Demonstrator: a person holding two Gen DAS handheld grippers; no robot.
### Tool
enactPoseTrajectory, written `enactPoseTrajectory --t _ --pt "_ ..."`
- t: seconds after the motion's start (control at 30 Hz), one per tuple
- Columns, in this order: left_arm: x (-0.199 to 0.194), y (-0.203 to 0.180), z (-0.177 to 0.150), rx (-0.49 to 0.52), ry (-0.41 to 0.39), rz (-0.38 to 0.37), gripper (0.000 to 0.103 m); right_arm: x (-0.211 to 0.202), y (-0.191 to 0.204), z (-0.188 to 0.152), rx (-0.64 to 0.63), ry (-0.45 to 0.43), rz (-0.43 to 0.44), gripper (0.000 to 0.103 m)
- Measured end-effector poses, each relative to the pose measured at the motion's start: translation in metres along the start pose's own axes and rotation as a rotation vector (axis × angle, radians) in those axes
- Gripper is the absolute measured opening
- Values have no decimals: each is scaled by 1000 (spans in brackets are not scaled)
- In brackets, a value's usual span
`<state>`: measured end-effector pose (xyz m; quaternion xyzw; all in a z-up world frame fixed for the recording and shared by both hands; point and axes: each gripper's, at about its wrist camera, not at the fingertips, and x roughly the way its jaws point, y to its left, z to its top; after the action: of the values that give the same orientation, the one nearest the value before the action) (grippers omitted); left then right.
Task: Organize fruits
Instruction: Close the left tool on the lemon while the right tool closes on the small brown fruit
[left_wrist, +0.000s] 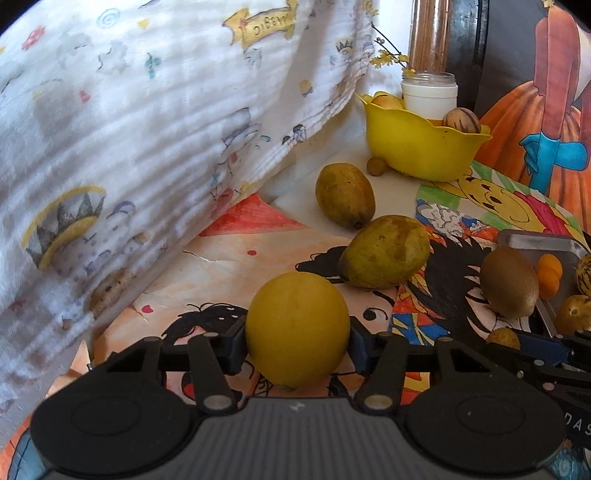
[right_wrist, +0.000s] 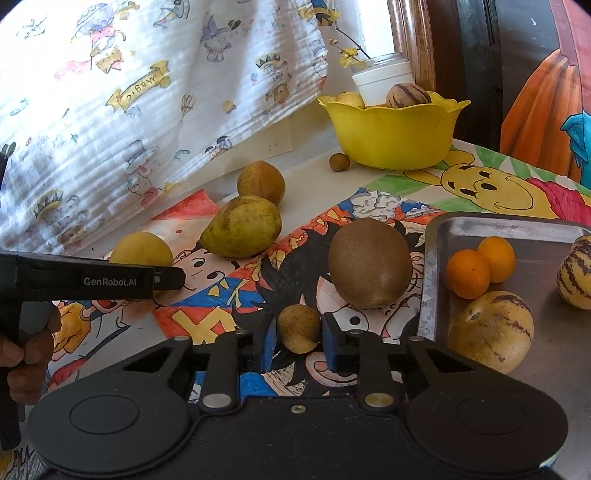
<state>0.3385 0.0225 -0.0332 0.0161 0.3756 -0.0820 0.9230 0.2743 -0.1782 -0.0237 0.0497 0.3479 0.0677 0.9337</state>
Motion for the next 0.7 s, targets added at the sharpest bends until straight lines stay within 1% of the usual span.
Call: enactPoseTrajectory --t 0.27,0.5,0.7 --pt "-6 -4 -4 0 15 -37 58 -4 -3 0 48 18 47 28" --pt "-19 -7 -7 -24 2 -60 58 -13 -7 -5 77 24 70 28" --pt "-35 -15 -10 -35 -11 -83 58 -32 -10 -6 96 -10 92 28"
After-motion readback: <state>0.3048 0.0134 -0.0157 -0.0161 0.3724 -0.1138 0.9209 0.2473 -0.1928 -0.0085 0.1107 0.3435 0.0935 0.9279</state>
